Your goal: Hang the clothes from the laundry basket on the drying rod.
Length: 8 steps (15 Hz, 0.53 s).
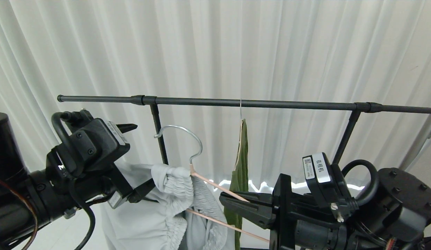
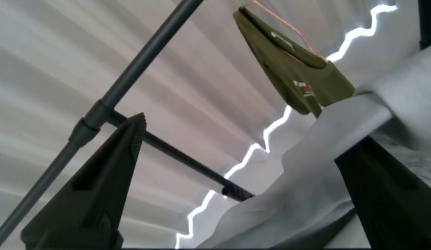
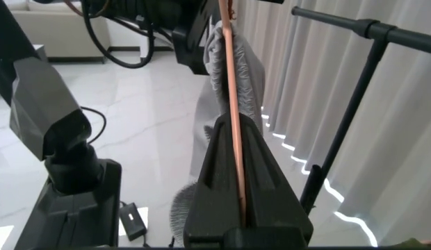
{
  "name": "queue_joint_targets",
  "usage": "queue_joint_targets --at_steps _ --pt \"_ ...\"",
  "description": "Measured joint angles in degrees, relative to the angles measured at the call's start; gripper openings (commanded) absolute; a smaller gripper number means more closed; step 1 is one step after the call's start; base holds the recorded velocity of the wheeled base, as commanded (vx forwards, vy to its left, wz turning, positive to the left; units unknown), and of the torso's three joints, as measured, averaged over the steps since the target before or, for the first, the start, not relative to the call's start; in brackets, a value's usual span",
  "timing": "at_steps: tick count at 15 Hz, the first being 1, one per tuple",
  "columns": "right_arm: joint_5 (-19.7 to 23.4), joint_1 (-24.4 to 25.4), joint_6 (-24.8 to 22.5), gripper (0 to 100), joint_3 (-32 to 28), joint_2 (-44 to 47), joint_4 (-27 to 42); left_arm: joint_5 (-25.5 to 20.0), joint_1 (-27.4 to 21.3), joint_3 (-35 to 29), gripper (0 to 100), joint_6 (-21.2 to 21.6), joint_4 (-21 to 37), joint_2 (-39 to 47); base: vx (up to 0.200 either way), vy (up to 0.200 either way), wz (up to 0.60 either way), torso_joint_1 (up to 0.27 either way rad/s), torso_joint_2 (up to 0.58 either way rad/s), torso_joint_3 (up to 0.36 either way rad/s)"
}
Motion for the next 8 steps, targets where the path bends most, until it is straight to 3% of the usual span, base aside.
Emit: queue_joint_targets --at_steps 2,3,8 --pt "0.0 0.5 0.0 0 0.0 0.2 0.0 -0.8 0.0 0.3 100 0.0 0.0 0.4 0.0 0.0 0.0 0.0 0.0 0.0" --pt "0.0 0.6 0.0 0 0.0 0.4 0.0 -1.6 0.0 0.5 0 0.0 -0.1 0.5 0.0 0.0 0.0 0.0 0.0 0.0" --pt "0.0 0.8 0.0 0 0.0 0.7 -0.1 -2.5 0.0 1.0 0 0.0 0.1 0.7 0.0 0.0 0.0 0.0 0.0 0.0"
